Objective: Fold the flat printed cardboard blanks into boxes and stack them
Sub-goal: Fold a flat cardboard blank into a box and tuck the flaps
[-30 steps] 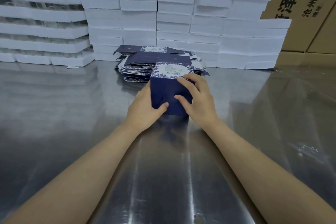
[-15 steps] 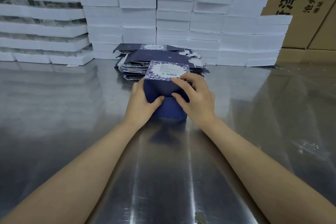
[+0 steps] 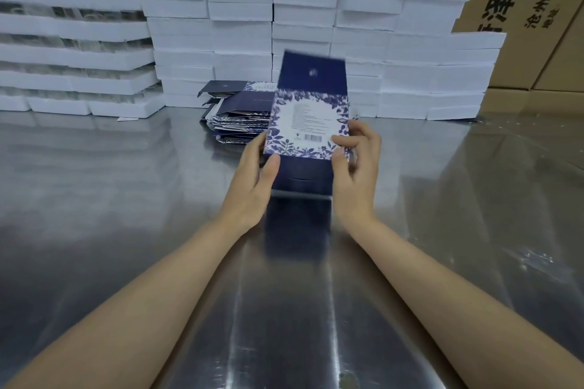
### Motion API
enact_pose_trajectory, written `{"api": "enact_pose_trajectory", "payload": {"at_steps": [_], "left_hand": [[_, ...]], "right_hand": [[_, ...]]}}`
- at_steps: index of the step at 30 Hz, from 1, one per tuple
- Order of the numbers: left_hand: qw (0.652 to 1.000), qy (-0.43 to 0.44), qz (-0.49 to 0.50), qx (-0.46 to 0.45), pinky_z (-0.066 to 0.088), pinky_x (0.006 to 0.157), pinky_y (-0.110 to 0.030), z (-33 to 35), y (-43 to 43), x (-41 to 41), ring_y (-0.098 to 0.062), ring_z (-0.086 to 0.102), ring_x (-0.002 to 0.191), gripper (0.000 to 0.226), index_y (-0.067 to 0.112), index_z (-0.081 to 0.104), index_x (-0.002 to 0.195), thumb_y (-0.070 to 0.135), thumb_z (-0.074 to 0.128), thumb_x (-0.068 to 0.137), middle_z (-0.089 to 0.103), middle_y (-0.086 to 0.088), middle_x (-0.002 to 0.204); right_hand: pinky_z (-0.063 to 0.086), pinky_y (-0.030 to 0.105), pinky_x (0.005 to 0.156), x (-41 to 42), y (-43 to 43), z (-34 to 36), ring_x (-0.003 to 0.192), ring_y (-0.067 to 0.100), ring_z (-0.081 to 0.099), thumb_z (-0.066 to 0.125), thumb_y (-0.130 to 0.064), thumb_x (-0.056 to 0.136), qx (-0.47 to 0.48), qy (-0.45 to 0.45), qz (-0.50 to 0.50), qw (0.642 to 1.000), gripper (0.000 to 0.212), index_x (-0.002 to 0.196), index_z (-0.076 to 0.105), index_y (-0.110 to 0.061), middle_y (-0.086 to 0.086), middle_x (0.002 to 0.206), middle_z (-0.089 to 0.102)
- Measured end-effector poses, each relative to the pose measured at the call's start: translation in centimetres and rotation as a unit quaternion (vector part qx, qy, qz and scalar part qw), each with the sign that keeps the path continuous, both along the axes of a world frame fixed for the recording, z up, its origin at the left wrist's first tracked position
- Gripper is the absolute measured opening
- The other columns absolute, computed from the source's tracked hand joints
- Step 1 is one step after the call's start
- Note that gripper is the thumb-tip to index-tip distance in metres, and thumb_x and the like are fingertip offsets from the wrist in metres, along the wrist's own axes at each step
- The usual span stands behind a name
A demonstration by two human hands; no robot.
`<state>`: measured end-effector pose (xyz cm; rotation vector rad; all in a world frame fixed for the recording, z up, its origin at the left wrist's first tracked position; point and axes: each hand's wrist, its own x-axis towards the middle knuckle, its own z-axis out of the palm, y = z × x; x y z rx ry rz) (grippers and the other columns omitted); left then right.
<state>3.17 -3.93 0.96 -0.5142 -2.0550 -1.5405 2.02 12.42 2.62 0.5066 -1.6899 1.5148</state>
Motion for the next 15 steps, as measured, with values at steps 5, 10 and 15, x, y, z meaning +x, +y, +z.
{"api": "enact_pose_trajectory", "payload": {"at_steps": [5,10,15], "left_hand": [[0.998,0.047,0.04,-0.003,0.037,0.106,-0.019,0.2,0.3,-0.1,-0.01,0.044,0.13,0.066,0.024,0.03,0.132,0.011,0.068,0.08,0.036,-0.004,0.143],[0.997,-0.029,0.007,-0.077,0.036,0.099,-0.019,-0.6,0.0,-0.1,-0.006,0.045,0.109,0.047,0.012,0.032,0.122,0.024,0.059,0.085,0.038,0.0,0.113],[0.991,-0.033,0.099,0.082,0.039,0.094,-0.022,-0.3,1.0,-0.6,-0.008,0.045,0.105,0.047,0.025,0.03,0.126,0.01,0.057,0.09,0.04,-0.001,0.118]], "right_hand": [[0.039,0.025,0.083,-0.9,0.4,-0.6,0.103,0.025,0.047,0.047,0.018,0.071,0.126,0.039,0.011,0.991,0.023,0.075,0.055,-0.003,0.007,0.104,0.043],[0.039,0.026,0.076,-2.8,1.2,-1.7,0.085,0.033,0.057,0.043,0.024,0.06,0.17,-0.149,-0.038,0.973,0.034,0.055,0.062,-0.004,0.011,0.077,0.06],[0.044,0.02,0.053,-3.3,2.4,-1.4,0.055,0.013,0.05,0.035,0.012,0.074,-0.086,-0.297,-0.073,0.948,0.041,0.06,0.058,-0.019,0.0,0.064,0.059]]}}
